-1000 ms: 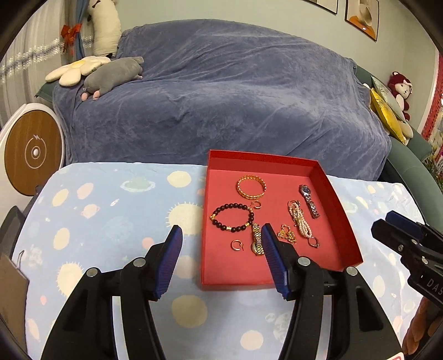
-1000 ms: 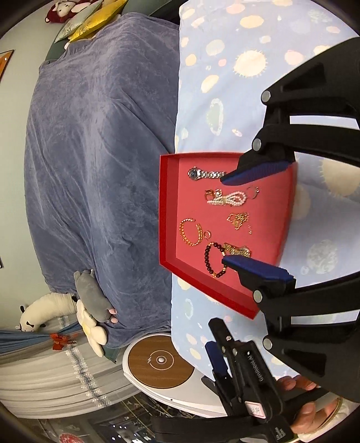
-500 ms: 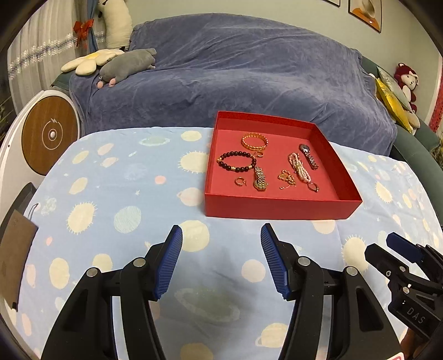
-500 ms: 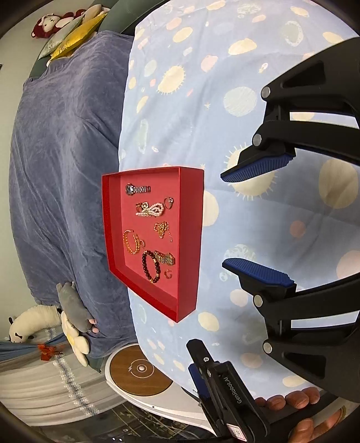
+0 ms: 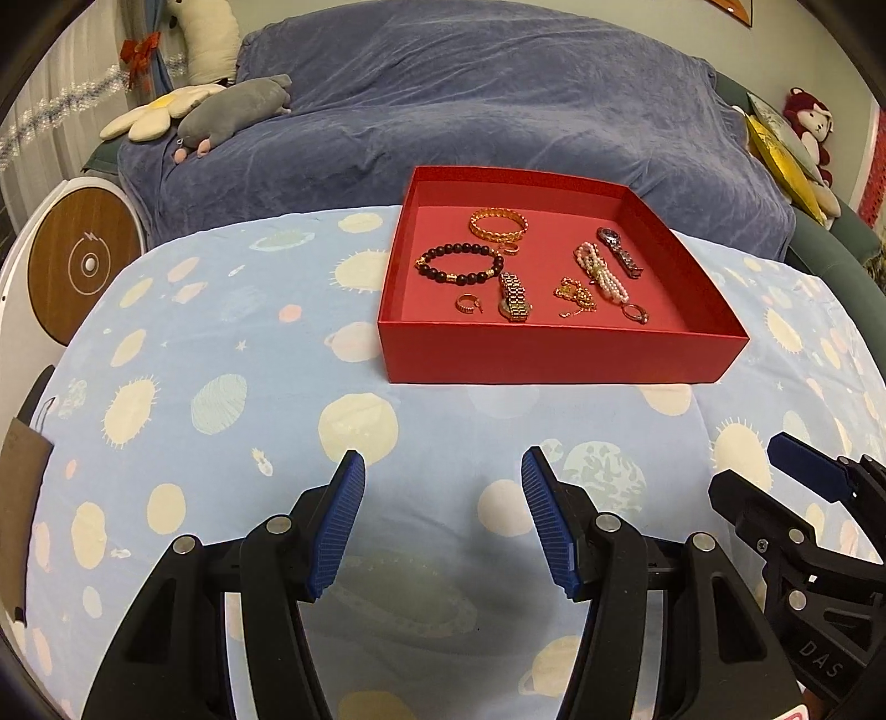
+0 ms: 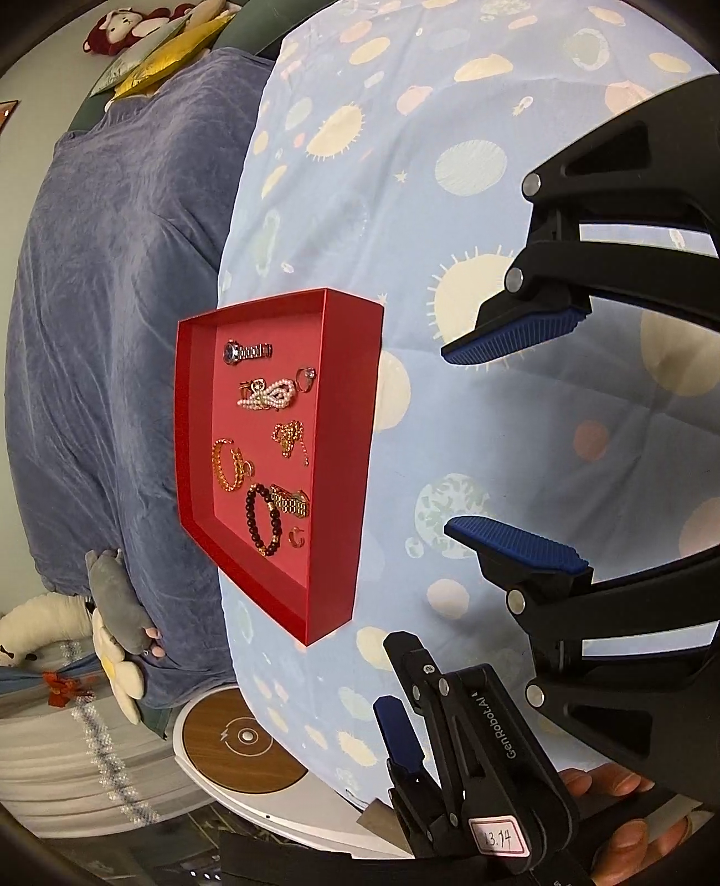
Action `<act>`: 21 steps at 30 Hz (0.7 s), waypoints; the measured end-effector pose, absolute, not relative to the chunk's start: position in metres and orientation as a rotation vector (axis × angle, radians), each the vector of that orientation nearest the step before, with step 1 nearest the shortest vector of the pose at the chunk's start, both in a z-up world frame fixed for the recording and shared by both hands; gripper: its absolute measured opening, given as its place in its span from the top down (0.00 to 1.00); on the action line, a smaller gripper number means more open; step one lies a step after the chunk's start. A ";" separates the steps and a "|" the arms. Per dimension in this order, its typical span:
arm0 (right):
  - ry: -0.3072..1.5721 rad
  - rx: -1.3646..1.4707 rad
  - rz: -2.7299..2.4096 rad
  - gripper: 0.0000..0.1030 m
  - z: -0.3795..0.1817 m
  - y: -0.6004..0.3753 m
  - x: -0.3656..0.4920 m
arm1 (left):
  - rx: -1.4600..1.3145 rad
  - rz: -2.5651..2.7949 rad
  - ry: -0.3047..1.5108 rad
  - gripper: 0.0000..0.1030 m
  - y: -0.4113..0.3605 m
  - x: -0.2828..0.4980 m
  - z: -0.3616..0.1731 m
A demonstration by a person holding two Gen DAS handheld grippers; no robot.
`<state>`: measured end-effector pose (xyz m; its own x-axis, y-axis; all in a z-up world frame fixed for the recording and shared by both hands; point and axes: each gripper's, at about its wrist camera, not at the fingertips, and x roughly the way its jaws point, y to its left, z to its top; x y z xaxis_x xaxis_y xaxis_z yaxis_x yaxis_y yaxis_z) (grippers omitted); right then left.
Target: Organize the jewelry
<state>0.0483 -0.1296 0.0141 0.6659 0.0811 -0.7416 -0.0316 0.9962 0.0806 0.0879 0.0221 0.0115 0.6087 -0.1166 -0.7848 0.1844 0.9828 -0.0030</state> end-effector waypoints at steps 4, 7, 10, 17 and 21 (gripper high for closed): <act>0.839 0.056 0.053 0.47 0.013 -0.130 0.054 | 0.085 -0.175 0.907 0.45 0.021 0.091 0.008; 0.829 0.049 0.033 0.47 0.015 -0.133 0.062 | 0.085 -0.167 0.897 0.45 0.021 0.100 0.011; 0.822 0.056 0.013 0.47 0.017 -0.140 0.070 | 0.072 -0.146 0.887 0.45 0.026 0.111 0.014; 0.815 0.070 -0.012 0.40 0.017 -0.146 0.070 | 0.040 -0.129 0.905 0.45 0.033 0.115 0.010; 0.805 0.053 -0.022 0.36 0.017 -0.142 0.068 | 0.052 -0.137 0.897 0.45 0.028 0.112 0.011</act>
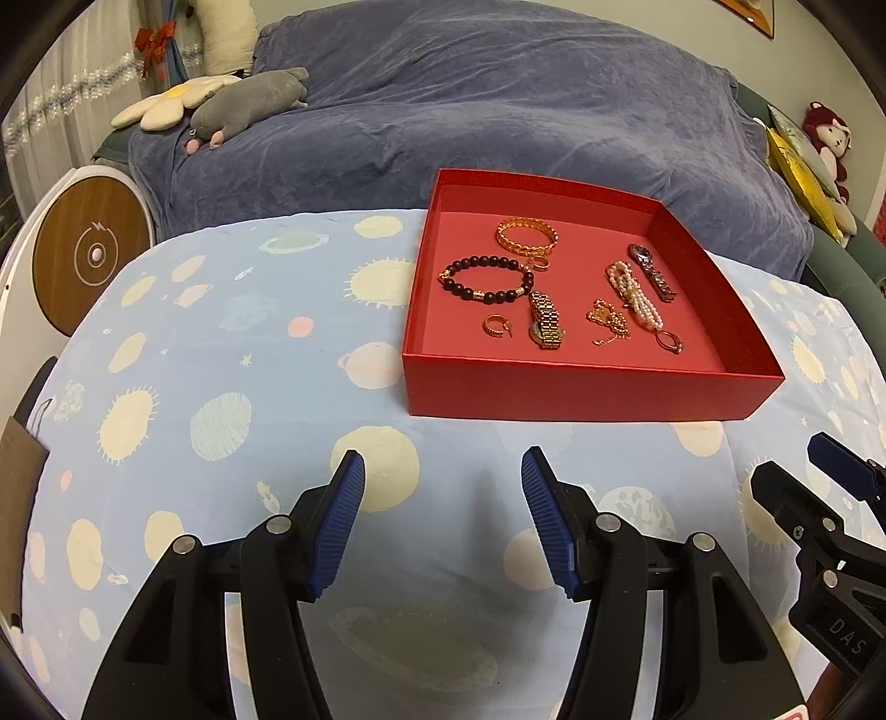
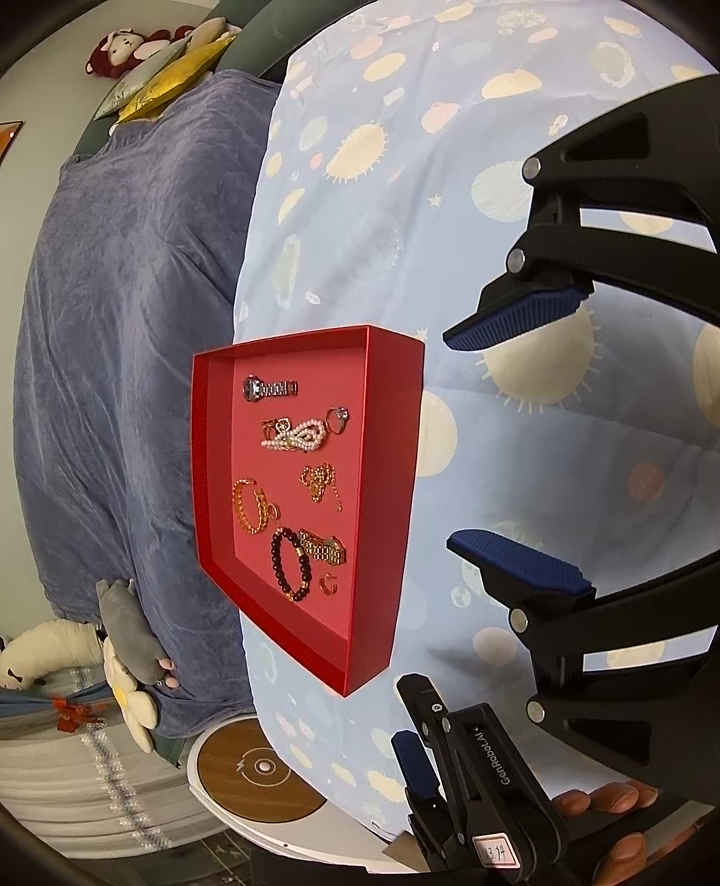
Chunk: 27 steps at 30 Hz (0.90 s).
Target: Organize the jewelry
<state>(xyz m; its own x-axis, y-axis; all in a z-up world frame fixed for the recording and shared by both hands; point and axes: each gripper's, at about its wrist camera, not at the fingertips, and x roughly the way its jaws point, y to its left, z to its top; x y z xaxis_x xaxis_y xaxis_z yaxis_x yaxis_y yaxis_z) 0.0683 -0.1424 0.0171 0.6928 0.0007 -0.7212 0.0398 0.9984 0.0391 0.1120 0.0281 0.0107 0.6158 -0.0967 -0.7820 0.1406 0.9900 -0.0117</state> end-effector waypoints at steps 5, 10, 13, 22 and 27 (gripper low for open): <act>0.784 0.051 -0.044 0.26 0.017 -0.141 0.066 | 0.067 -0.138 0.876 0.33 0.022 0.106 0.014; 0.782 0.040 -0.059 0.22 0.015 -0.139 0.064 | 0.085 -0.155 0.872 0.31 0.016 0.103 0.014; 0.770 0.026 -0.078 0.16 0.014 -0.136 0.062 | 0.101 -0.146 0.867 0.28 0.012 0.101 0.013; 0.758 0.033 -0.107 0.11 0.011 -0.137 0.059 | 0.104 -0.128 0.865 0.28 0.013 0.101 0.010; 0.766 0.037 -0.100 0.11 0.008 -0.136 0.058 | 0.124 -0.111 0.856 0.28 0.012 0.099 0.008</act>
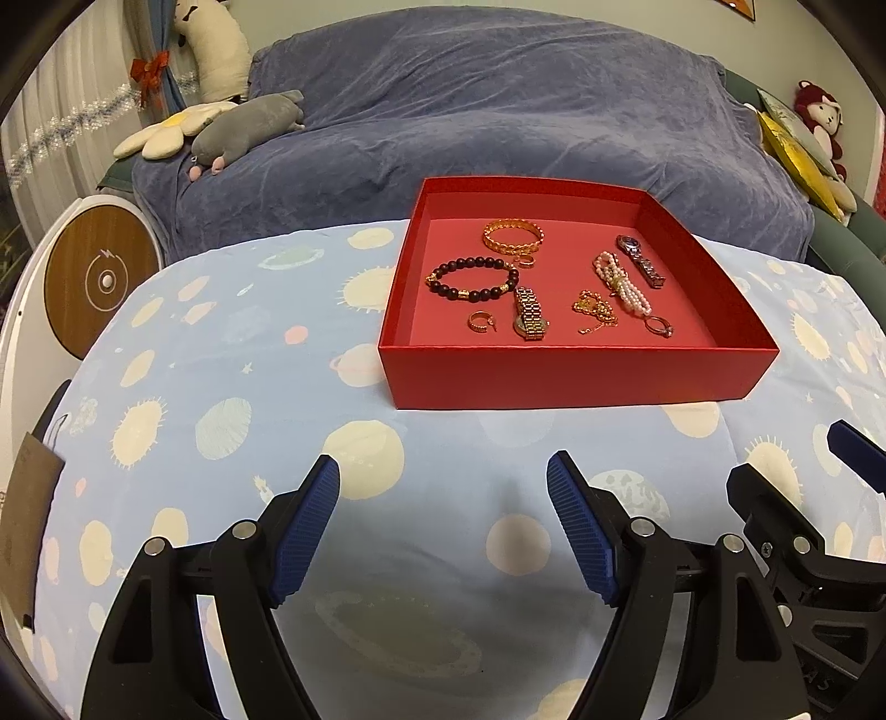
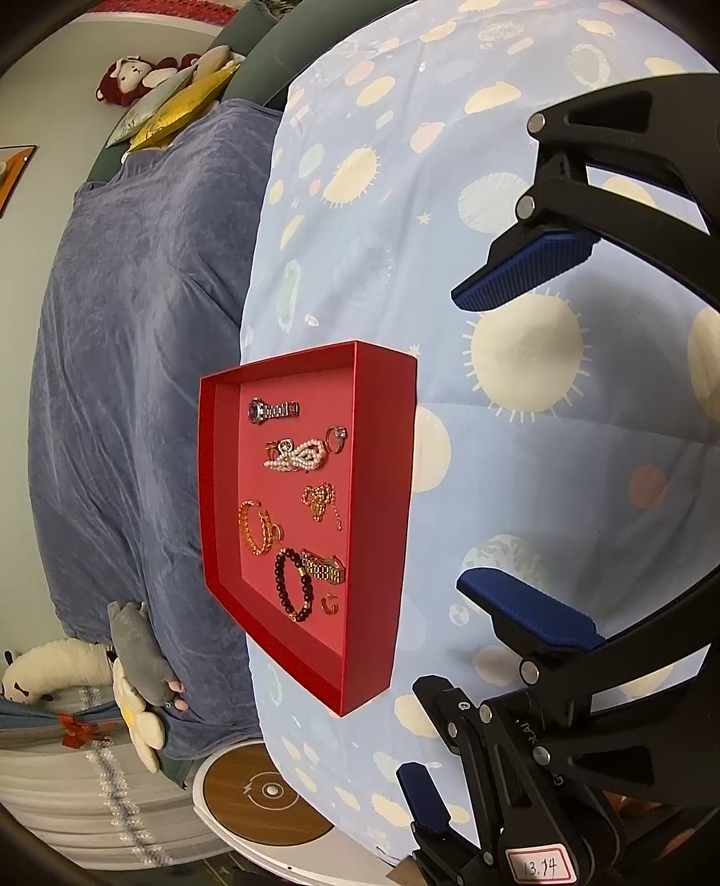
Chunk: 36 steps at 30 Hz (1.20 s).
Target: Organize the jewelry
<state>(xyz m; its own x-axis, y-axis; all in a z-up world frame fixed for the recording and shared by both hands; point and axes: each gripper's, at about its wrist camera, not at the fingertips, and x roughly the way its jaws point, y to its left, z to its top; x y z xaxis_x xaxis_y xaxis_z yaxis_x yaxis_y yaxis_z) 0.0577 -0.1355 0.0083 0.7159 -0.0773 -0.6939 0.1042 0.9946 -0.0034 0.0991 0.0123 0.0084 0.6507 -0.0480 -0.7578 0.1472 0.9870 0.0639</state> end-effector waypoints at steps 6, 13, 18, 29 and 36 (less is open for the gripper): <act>0.764 0.032 -0.102 0.11 0.008 -0.135 0.057 | 0.120 -0.105 0.855 0.28 0.014 0.098 0.007; 0.763 0.045 -0.098 0.11 0.007 -0.135 0.057 | 0.124 -0.101 0.847 0.28 0.014 0.098 0.007; 0.755 0.041 -0.102 0.11 0.008 -0.134 0.056 | 0.126 -0.094 0.841 0.28 0.013 0.096 0.009; 0.751 0.035 -0.104 0.11 0.008 -0.133 0.056 | 0.128 -0.089 0.840 0.28 0.012 0.095 0.010; 0.749 0.034 -0.107 0.11 0.009 -0.133 0.056 | 0.129 -0.088 0.836 0.28 0.012 0.094 0.010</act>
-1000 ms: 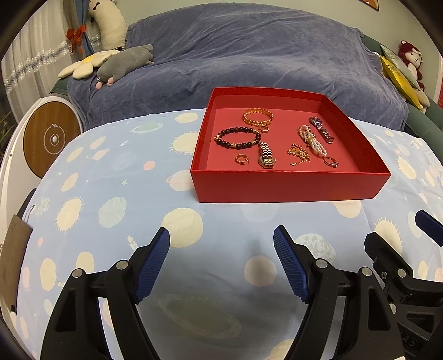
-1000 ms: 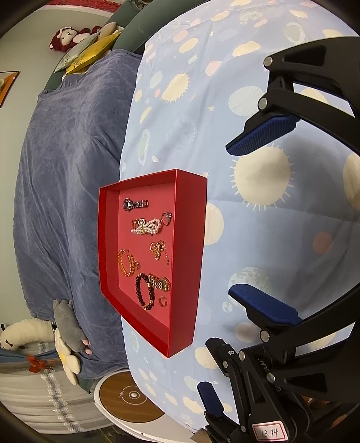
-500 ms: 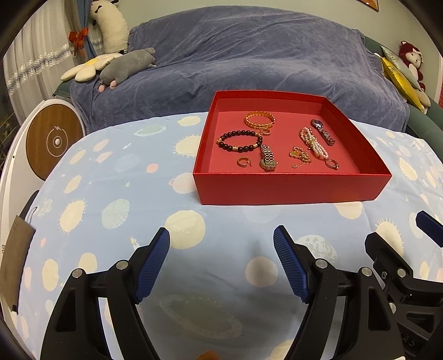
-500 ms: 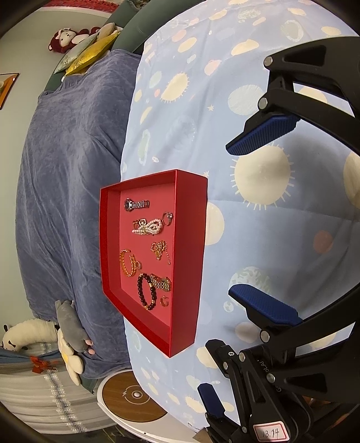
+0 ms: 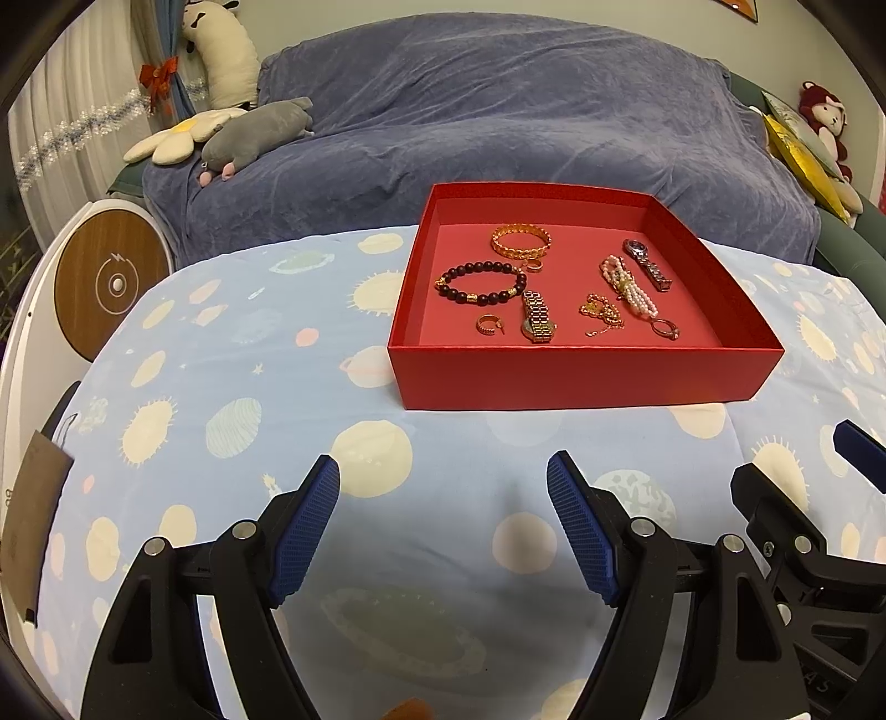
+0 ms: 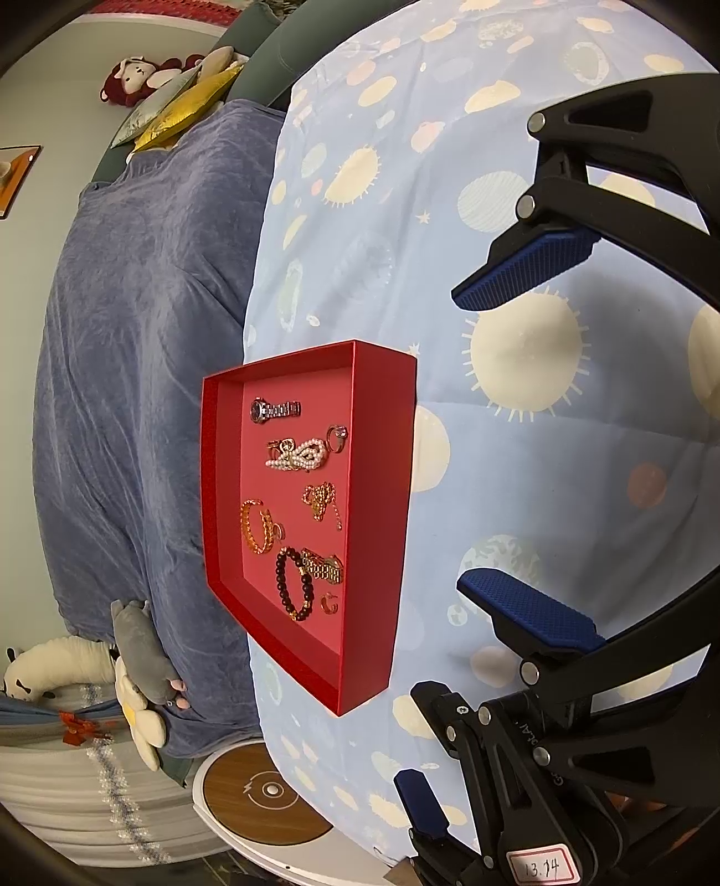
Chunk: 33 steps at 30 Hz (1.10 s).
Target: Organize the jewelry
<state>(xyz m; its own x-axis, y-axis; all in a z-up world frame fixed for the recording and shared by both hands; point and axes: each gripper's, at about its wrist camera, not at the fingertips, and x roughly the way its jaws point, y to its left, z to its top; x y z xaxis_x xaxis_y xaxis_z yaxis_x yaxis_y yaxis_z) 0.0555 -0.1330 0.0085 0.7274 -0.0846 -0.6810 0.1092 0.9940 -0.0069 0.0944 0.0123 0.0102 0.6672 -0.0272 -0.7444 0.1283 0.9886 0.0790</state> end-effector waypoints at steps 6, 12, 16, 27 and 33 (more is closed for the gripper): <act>0.747 0.035 -0.106 0.11 0.009 -0.133 0.055 | 0.130 -0.086 0.833 0.28 0.012 0.095 0.010; 0.746 0.034 -0.106 0.11 0.008 -0.133 0.055 | 0.131 -0.085 0.836 0.28 0.013 0.095 0.011; 0.747 0.035 -0.107 0.11 0.008 -0.133 0.055 | 0.135 -0.077 0.827 0.28 0.013 0.093 0.012; 0.750 0.026 -0.107 0.11 0.006 -0.133 0.054 | 0.128 -0.067 0.810 0.28 0.014 0.090 0.015; 0.751 0.028 -0.107 0.11 0.006 -0.133 0.054 | 0.129 -0.066 0.807 0.28 0.013 0.090 0.015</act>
